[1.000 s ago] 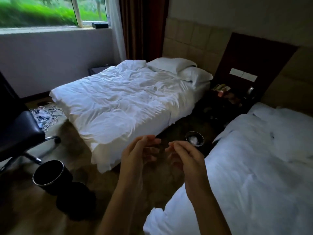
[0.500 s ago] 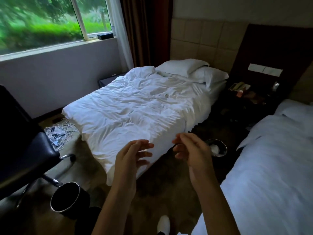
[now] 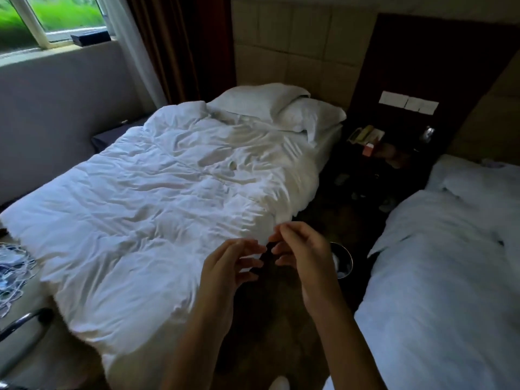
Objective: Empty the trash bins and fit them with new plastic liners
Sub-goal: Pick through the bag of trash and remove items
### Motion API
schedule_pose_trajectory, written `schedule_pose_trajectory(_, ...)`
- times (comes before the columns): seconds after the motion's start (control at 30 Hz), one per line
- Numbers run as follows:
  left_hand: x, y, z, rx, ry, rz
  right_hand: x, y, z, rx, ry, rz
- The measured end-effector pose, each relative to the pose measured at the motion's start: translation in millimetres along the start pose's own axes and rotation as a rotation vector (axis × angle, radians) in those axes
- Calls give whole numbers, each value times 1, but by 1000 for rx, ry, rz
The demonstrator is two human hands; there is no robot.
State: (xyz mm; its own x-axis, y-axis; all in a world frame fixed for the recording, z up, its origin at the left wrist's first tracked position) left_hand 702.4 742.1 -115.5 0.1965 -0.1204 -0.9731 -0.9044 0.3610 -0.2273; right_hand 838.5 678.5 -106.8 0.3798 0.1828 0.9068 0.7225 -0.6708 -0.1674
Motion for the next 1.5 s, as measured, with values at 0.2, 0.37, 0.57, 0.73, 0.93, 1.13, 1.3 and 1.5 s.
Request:
schedule_pose_trajectory(0.2, -9, -74, 84, 70, 36, -30, 39, 47, 65, -72, 23, 37)
schedule_pose_trajectory(0.37, 3, -154, 131, 276, 65, 2, 67, 113, 98, -290, 78, 100)
schedule_pose_trajectory(0.57, 43, -247, 170, 539, 155, -35, 77, 178, 121, -506, 77, 159)
schedule_pose_trajectory(0.73, 64, -315, 212, 769, 218, -63, 95, 202, 156, -691, 73, 185)
schedule_pose_trajectory(0.93, 55, -360, 294, 916, 258, -127, 137, 184, 217, -803, 101, 115)
schedule_pose_trajectory(1.13, 68, -369, 368, 924, 347, -116, 154, 171, 281, -871, 70, 108)
schedule_pose_trajectory(1.3, 86, -398, 407, 957, 349, -90, 167, 186, 318, -925, 57, 165)
schedule_pose_trajectory(1.5, 100, -450, 431, 1016, 320, -36, 181, 226, 355, -937, 82, 241)
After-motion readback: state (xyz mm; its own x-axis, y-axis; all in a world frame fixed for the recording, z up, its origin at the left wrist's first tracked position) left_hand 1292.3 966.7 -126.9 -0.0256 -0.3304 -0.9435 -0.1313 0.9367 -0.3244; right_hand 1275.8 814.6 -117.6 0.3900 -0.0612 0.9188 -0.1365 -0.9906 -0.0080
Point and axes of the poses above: each hand's wrist, its own z-axis towards the middle knuckle, its own y-axis out of the back of the hand, x = y × z, the point moved 6 cm from there along z, towards the middle knuckle, and after that the axes turned 14 degrees about -y, right-handed, at the moved point
